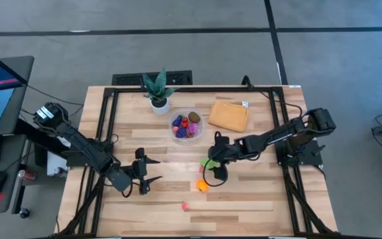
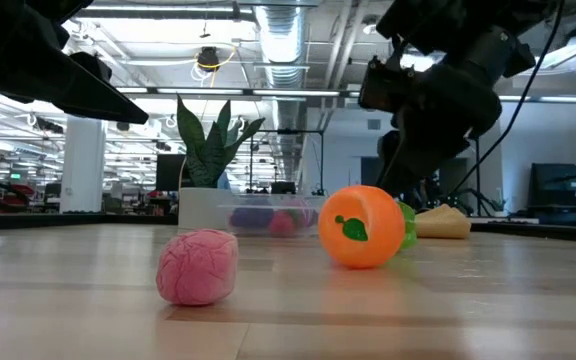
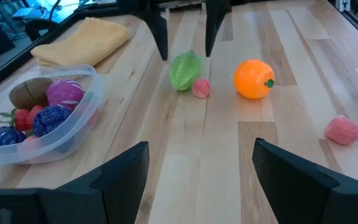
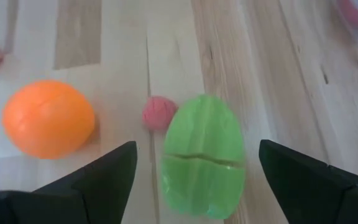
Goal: Pick and placing Produce into tupperware
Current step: Put the green starfruit into the transparent bin
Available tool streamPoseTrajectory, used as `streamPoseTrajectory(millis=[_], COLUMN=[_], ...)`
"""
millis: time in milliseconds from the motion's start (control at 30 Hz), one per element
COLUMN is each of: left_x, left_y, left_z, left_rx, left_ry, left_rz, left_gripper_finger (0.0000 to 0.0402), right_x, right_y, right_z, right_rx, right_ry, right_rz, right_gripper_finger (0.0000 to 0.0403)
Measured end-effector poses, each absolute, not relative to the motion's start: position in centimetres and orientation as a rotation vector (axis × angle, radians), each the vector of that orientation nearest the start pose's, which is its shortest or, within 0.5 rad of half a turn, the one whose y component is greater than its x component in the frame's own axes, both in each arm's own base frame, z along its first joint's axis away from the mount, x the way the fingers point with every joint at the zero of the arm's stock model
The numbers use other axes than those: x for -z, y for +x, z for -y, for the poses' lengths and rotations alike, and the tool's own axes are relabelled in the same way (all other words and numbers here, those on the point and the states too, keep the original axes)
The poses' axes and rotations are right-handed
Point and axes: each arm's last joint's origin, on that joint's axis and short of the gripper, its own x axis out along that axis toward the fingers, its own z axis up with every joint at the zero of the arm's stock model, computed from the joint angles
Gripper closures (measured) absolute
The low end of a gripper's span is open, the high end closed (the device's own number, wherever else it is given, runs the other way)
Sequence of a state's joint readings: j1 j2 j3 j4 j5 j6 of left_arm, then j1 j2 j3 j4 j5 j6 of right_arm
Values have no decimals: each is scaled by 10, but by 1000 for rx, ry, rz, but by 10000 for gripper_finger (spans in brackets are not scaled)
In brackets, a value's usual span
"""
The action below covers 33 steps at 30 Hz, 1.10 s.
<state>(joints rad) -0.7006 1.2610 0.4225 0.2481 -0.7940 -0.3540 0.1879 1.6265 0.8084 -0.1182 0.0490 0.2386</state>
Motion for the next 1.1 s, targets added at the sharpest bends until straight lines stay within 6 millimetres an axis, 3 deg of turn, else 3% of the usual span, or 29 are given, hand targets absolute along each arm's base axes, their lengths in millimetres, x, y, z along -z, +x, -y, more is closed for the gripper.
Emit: streamPoseTrajectory(millis=[400,800,1100], left_x=[-163,-162,-161], left_y=[182,181,181], left_z=[126,126,125], left_rx=[-175,-182,-197], left_ry=[57,58,56], left_rz=[-414,-422,-423], left_gripper_finger=[125,125,125], right_x=[-149,-121,-113], right_y=[301,308,311], right_z=[-55,-55,-55], right_rx=[-14,-1,8], right_ry=[111,100,95], right_rz=[-932,-991,-993], right_gripper_finger=[35,35,35])
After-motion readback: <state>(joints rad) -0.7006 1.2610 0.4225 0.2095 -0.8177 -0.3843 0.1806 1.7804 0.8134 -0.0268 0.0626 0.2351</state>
